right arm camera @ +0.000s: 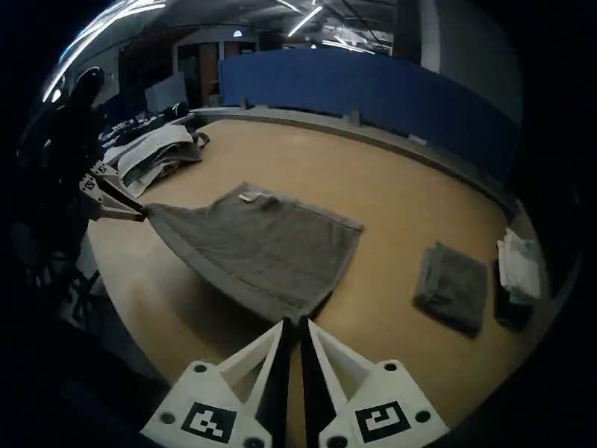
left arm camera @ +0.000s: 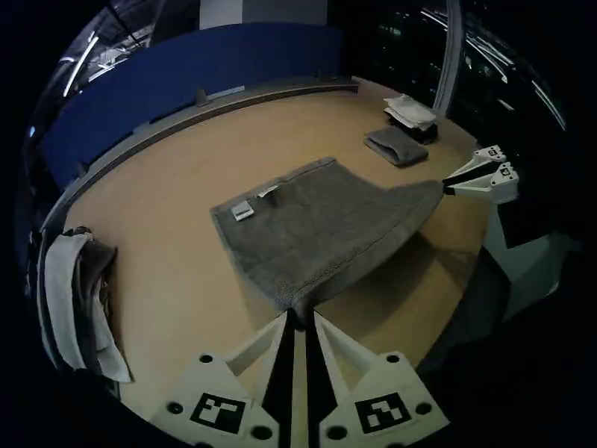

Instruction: Fold towel

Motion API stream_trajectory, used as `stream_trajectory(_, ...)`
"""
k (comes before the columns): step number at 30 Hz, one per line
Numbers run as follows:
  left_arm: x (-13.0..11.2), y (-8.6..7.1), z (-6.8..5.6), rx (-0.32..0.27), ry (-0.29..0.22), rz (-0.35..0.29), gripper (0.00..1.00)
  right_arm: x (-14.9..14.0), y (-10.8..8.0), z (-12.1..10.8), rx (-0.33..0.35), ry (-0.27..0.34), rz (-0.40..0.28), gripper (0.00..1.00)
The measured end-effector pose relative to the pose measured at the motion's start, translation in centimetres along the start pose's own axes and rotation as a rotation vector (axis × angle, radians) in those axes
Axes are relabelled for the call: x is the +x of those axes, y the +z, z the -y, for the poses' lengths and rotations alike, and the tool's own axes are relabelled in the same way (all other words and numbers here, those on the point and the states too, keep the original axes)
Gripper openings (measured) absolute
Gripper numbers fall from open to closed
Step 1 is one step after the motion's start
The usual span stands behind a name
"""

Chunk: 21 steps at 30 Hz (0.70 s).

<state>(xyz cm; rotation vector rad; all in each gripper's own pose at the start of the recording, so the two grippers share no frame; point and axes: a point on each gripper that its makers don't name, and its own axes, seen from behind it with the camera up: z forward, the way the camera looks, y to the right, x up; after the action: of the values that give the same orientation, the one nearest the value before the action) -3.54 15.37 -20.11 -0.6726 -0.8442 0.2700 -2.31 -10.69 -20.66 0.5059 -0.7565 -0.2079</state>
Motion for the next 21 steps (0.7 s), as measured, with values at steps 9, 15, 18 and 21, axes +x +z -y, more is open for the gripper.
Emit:
stream_trajectory(9, 0.5, -1.8, -0.7, -0.012, -0.035, 0.003, 0.09, 1.3, -2.2, 0.2, -0.003, 0.006, -0.012, 0.08)
stream_trajectory(15, 0.6, -2.9, -1.0, -0.018, -0.060, 0.007, 0.09, 1.8, -3.5, 0.6, 0.000, 0.009, -0.014, 0.08)
stream_trajectory(18, 0.6, -3.3, -1.1, -0.020, -0.068, 0.010, 0.09, 2.0, -4.1, 0.8, 0.000, 0.011, -0.016, 0.08)
stream_trajectory(21, 0.5, -3.7, -1.3, -0.021, -0.073, 0.014, 0.09, 2.2, -4.5, 1.0, 0.001, 0.015, -0.020, 0.08)
